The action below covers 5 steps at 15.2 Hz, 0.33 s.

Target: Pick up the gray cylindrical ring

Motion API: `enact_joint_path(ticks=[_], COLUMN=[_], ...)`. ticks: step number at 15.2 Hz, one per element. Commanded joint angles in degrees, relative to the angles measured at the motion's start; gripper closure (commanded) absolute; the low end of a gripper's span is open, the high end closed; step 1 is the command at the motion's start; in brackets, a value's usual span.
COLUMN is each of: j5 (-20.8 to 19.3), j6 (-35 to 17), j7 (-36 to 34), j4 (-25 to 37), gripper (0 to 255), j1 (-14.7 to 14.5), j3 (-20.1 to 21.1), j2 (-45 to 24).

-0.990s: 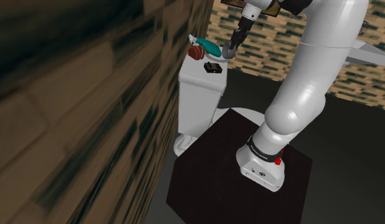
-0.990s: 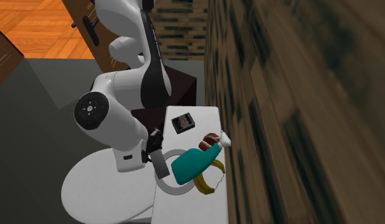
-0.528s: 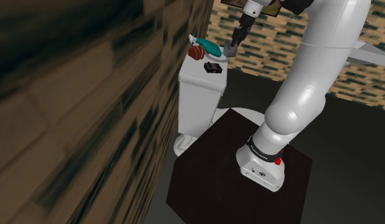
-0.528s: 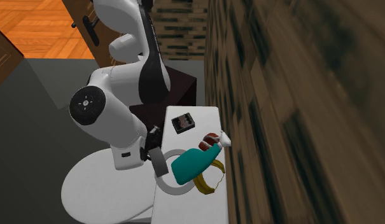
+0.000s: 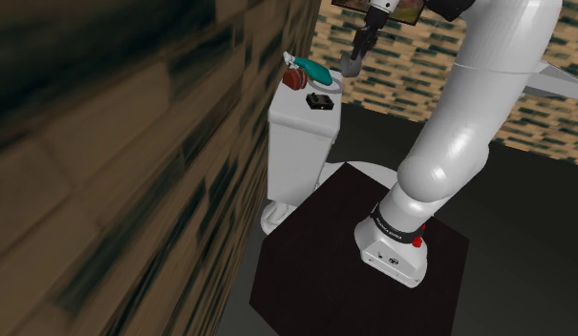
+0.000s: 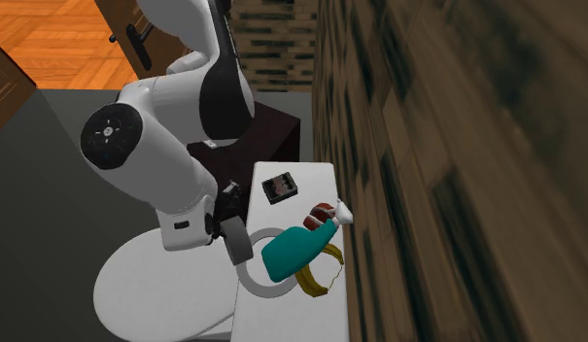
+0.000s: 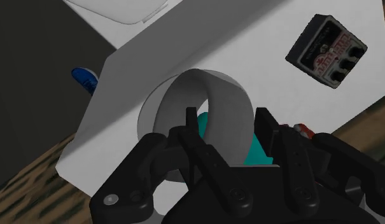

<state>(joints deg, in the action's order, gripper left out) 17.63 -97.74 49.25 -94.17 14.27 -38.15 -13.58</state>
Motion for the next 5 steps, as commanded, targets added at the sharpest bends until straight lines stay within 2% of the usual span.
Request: enact_joint_path(ticks=[1,5], j5=[0.0,-0.1], j6=[1.5,3.1], j7=[-0.3,-0.6], j4=[1.6,3.2], gripper=[255,255], j1=[0.1,0.3], j3=[0.0,-0.1], j2=[-0.1,-0.1])
